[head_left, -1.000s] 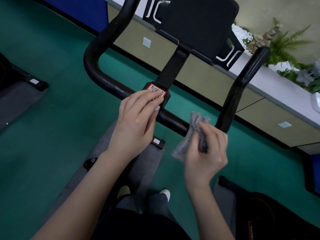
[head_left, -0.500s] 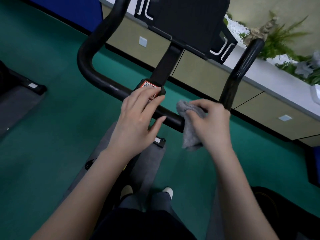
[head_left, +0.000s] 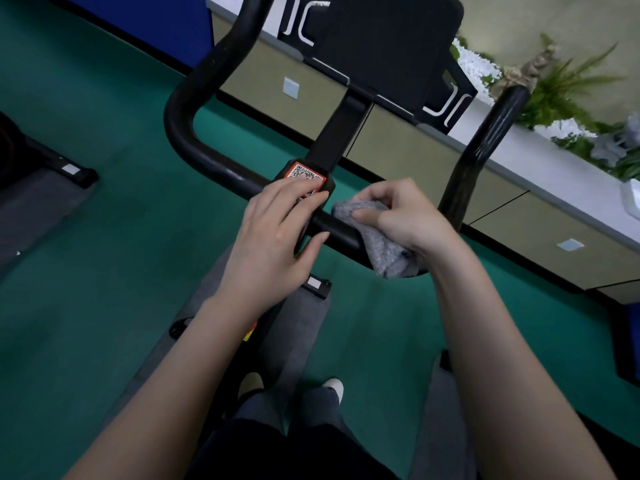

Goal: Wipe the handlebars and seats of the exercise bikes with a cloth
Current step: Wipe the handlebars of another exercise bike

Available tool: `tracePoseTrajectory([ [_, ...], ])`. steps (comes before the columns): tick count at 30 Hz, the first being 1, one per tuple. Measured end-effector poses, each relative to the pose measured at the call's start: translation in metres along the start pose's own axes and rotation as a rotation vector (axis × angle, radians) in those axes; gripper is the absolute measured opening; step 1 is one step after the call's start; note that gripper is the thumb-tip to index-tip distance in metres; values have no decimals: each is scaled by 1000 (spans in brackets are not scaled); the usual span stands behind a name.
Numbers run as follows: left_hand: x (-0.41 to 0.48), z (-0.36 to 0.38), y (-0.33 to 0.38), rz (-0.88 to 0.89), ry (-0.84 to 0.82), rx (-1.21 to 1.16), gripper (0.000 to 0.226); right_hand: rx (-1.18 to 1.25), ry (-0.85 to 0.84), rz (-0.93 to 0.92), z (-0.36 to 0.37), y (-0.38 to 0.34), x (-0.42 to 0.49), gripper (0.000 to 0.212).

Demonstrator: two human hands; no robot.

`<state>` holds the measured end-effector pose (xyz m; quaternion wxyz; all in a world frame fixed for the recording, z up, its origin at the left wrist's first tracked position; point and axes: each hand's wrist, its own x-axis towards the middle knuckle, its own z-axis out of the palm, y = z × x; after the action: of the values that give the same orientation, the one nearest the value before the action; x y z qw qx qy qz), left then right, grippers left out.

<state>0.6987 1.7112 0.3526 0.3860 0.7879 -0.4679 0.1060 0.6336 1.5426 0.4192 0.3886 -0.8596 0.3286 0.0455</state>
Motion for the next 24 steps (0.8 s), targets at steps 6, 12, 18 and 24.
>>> tracePoseTrajectory([
  [6, 0, 1, 0, 14, -5, 4, 40, -153, 101, 3, -5, 10, -14, 7],
  [12, 0, 1, -1, 6, -10, 4, 40, -73, 591, -139, 24, 23, -55, 14],
  [18, -1, 1, -2, 9, -17, 2, 40, 67, 949, -206, 78, 48, -93, 28],
  [24, 0, -2, -3, 10, -30, -36, 36, 295, 1171, -159, 112, 44, -81, 26],
])
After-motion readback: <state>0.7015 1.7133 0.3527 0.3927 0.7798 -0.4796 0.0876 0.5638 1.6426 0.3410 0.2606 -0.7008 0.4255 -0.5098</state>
